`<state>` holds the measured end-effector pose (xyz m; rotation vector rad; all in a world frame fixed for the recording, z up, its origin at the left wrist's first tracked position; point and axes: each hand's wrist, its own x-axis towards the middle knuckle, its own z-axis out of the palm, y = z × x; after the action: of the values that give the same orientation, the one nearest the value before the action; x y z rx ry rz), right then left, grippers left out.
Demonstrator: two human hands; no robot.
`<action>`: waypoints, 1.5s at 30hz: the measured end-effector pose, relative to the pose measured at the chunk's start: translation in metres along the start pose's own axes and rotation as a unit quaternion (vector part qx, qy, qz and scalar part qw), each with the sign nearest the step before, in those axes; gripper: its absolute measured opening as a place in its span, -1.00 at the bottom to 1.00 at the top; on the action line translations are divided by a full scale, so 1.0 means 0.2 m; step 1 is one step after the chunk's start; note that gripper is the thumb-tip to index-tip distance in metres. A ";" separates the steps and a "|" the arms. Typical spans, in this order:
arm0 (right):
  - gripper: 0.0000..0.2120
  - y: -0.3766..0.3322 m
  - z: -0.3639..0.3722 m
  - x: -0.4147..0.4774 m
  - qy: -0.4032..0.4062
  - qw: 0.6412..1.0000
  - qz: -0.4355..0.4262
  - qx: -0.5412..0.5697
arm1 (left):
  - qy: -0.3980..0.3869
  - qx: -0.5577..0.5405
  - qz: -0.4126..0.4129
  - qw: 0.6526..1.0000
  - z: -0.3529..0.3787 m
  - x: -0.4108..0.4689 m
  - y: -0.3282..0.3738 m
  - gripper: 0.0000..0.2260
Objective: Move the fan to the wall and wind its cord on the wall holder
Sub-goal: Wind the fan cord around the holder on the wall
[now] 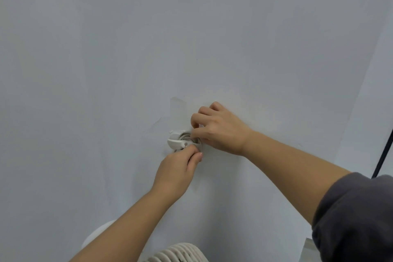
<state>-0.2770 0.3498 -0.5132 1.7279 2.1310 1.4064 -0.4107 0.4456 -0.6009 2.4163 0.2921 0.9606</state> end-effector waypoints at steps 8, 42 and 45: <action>-0.68 0.05 0.00 -0.06 -0.035 0.999 -0.027 -0.026 | -0.069 -0.052 0.016 0.996 0.04 -0.02 -0.01 -0.90; -0.66 -0.15 0.03 -0.02 -0.082 0.992 0.094 0.009 | 0.053 -0.258 -0.304 0.915 -0.08 0.05 -0.18 -0.77; -0.64 -0.20 0.06 0.01 -0.102 0.990 0.099 0.003 | 0.075 -0.317 -0.315 0.891 -0.08 0.06 -0.17 -0.78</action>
<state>-0.3015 0.3612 -0.5456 2.0366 1.9055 1.2017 -0.4132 0.4855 -0.6030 1.5005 0.6541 0.7726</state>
